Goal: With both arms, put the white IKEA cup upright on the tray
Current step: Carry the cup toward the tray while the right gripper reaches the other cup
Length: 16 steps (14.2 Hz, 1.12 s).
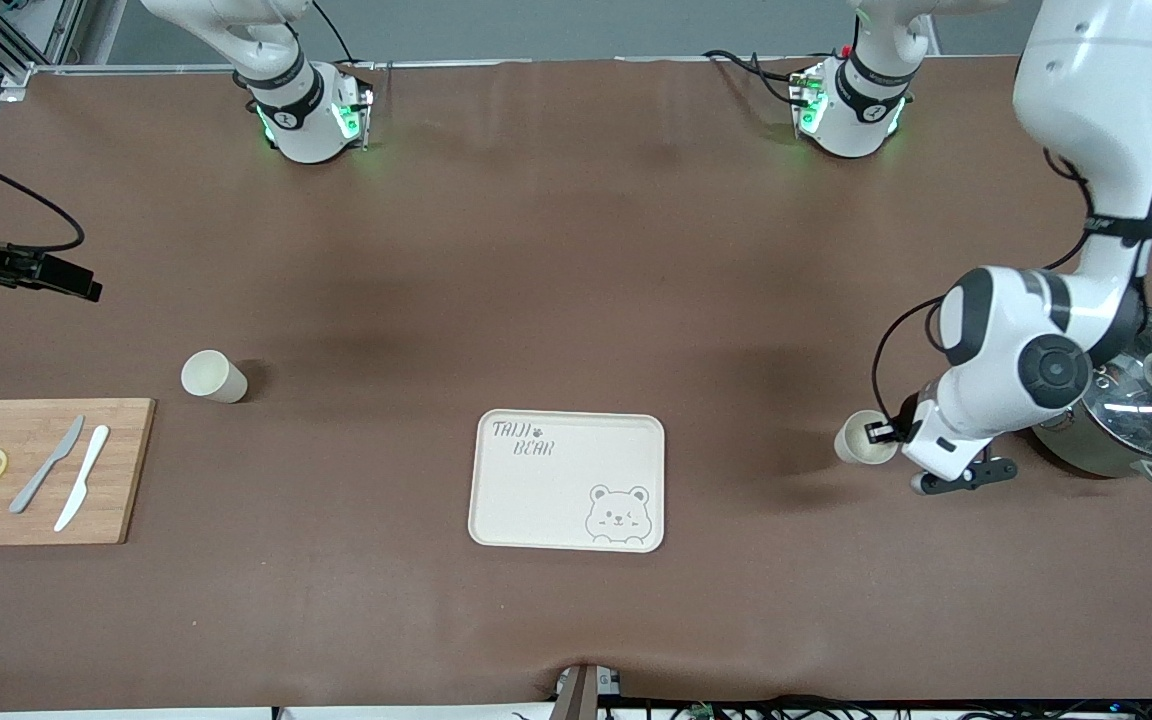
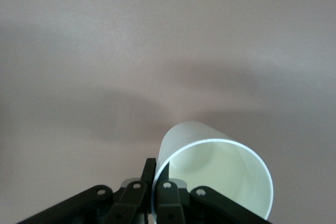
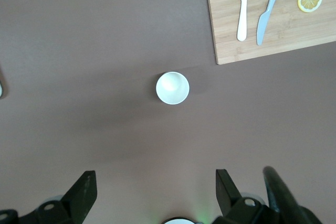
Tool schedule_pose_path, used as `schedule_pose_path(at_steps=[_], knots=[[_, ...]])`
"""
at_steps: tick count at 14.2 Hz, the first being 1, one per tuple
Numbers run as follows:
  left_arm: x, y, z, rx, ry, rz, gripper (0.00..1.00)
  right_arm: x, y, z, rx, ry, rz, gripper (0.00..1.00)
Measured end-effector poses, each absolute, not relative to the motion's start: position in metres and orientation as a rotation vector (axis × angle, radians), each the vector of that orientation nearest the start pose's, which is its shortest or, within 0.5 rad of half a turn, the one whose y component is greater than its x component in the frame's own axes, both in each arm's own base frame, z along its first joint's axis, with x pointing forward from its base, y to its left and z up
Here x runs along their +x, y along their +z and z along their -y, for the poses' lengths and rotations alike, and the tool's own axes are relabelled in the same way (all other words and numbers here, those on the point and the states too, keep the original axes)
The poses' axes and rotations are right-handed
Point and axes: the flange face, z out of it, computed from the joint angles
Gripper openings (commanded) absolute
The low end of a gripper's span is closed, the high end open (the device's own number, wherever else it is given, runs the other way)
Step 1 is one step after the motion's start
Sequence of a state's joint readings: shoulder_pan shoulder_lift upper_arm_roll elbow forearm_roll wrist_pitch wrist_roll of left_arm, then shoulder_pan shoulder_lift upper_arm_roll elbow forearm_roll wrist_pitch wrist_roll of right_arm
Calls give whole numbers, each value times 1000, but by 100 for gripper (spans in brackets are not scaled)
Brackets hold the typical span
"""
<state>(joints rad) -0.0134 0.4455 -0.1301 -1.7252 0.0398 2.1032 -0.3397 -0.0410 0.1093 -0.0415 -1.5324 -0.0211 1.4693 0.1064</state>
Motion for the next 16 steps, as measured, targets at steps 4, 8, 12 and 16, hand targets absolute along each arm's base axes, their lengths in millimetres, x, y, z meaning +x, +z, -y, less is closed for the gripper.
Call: schedule_pose_path(at_steps=[4,8,12,16], knots=[[636,410,150,-3091,137,390,0,587,546,54,-3142,304,-308,100],[625,441,229,-3099,62,476,0,596,521,76,-3132,354,-362,100],[619,435,287,-3111,70,535,0,604,487,88,-3158,443,-378,100],[622,412,330,-3112,93,557,0,611,452,102,-3144,499,-404,100]])
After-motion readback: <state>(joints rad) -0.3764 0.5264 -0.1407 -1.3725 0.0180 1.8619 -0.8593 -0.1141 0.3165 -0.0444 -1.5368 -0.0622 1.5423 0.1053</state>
